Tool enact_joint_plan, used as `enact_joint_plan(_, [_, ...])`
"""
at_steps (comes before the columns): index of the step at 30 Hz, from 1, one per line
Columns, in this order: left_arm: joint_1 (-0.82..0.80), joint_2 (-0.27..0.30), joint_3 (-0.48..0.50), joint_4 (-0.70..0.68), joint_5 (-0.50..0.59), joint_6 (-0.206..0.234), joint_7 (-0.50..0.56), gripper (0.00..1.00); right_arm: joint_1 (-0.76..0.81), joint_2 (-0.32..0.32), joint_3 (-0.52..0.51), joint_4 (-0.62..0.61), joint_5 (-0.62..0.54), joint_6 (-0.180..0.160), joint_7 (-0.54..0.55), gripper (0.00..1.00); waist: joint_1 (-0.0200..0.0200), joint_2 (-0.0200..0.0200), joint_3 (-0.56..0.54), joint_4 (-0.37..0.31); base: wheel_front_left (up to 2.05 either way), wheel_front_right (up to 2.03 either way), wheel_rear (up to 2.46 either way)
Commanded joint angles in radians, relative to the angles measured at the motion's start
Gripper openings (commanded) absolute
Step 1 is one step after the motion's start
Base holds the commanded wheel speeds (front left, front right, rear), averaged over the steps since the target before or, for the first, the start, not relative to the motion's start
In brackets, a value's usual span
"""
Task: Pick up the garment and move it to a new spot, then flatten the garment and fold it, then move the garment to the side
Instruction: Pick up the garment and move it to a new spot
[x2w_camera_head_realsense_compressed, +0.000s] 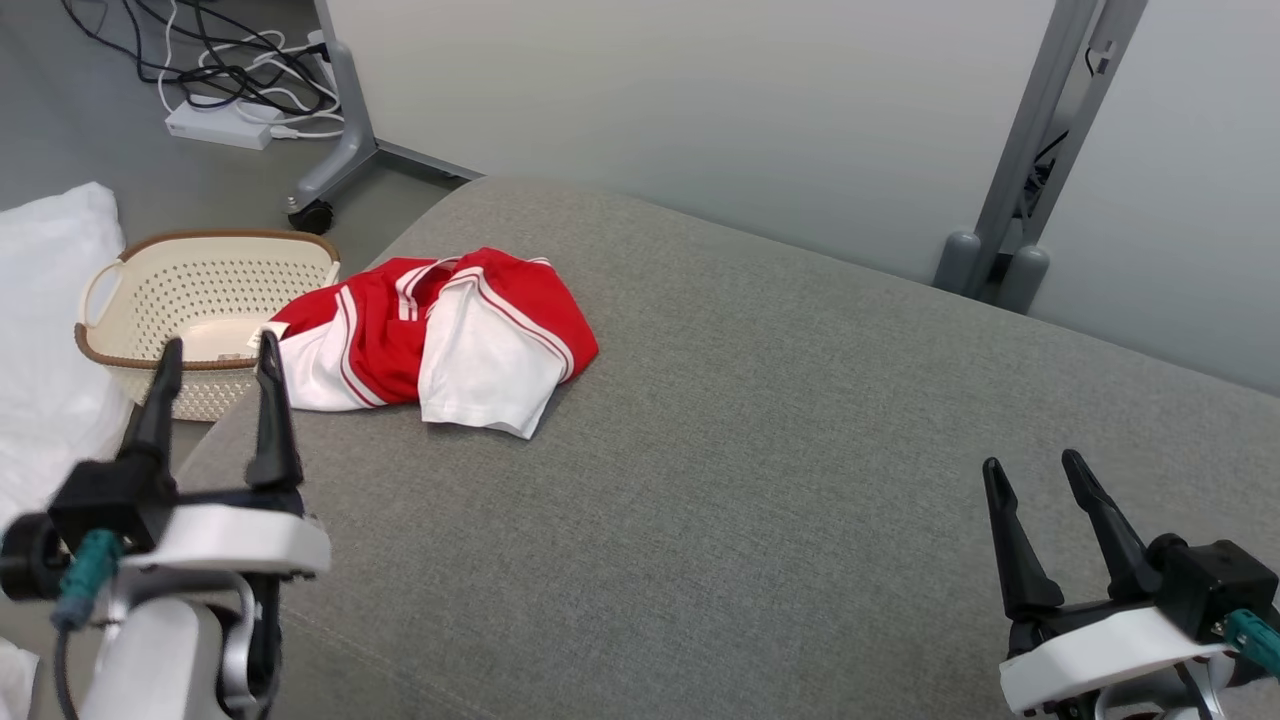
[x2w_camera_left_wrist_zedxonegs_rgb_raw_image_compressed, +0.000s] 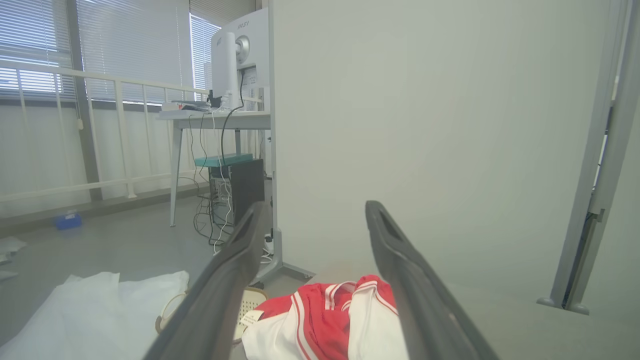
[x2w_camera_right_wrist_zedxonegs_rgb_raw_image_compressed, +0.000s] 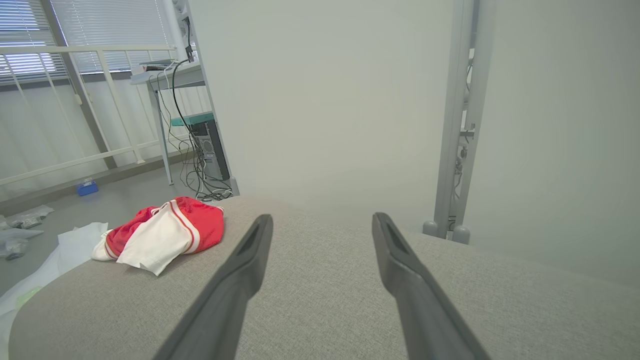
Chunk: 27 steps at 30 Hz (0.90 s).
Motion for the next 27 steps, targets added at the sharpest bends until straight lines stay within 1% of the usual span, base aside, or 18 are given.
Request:
enact_joint_plan(1, [-0.031, 0.015, 0.005, -0.008, 0.01, 0.005, 0.002, 1.0, -0.01, -0.005, -0.002, -0.004, 0.003, 0.0, -0.002, 1.0, 0.0, 0.0, 0.005, -0.01, 0.0, 0.0, 0.0])
enact_joint_plan(5, [-0.152, 0.065, 0.027, -0.029, 0.008, -0.005, 0.055, 1.0, -0.026, -0.005, 0.009, -0.014, -0.007, 0.0, 0.002, 1.0, 0.0, 0.0, 0.027, -0.053, 0.0, 0.0, 0.0])
enact_joint_plan(6, [-0.213, 0.089, 0.035, -0.002, -0.003, -0.017, 0.086, 1.0, -0.036, -0.005, 0.015, -0.021, -0.013, 0.0, 0.006, 1.0, 0.0, 0.0, 0.046, -0.084, 0.0, 0.0, 0.0])
enact_joint_plan(7, [-0.213, 0.089, 0.035, -0.002, -0.003, -0.017, 0.086, 1.0, -0.036, -0.005, 0.015, -0.021, -0.013, 0.0, 0.006, 1.0, 0.0, 0.0, 0.046, -0.084, 0.0, 0.0, 0.0])
enact_joint_plan(8, [-0.246, 0.093, 0.036, 0.024, -0.02, -0.03, 0.107, 1.0, -0.04, -0.005, 0.017, -0.023, -0.014, 0.0, 0.005, 1.0, 0.0, 0.0, 0.057, -0.1, 0.0, 0.0, 0.0])
enact_joint_plan(10, [-0.304, 0.112, 0.039, 0.087, -0.034, -0.048, 0.142, 1.0, -0.055, -0.006, 0.017, -0.028, -0.018, 0.0, 0.009, 1.0, 0.0, 0.0, 0.087, -0.137, 0.0, 0.0, 0.0])
enact_joint_plan(12, [-0.354, 0.127, 0.041, 0.173, -0.056, -0.074, 0.175, 1.0, -0.074, -0.006, 0.018, -0.034, -0.023, 0.0, 0.015, 1.0, 0.0, 0.0, 0.125, -0.176, 0.0, 0.0, 0.0])
enact_joint_plan(16, [-0.431, 0.141, 0.042, 0.369, -0.096, -0.124, 0.219, 1.0, -0.102, -0.006, 0.02, -0.044, -0.036, 0.0, 0.021, 1.0, 0.0, 0.0, 0.203, -0.244, 0.0, 0.0, 0.0])
enact_joint_plan(18, [-0.465, 0.145, 0.048, 0.456, -0.117, -0.145, 0.219, 1.0, -0.116, -0.006, 0.018, -0.051, -0.042, 0.0, 0.024, 1.0, 0.0, 0.0, 0.242, -0.271, 0.0, 0.0, 0.0])
enact_joint_plan(21, [-0.496, 0.148, 0.056, 0.578, -0.137, -0.166, 0.205, 1.0, -0.132, -0.006, 0.01, -0.056, -0.05, 0.0, 0.023, 1.0, 0.0, 0.0, 0.29, -0.303, 0.0, 0.0, 0.0])
enact_joint_plan(27, [-0.55, 0.147, 0.077, 0.79, -0.188, -0.194, 0.216, 1.0, -0.167, -0.005, 0.009, -0.069, -0.066, 0.0, 0.025, 1.0, 0.0, 0.0, 0.364, -0.335, 0.0, 0.0, 0.0])
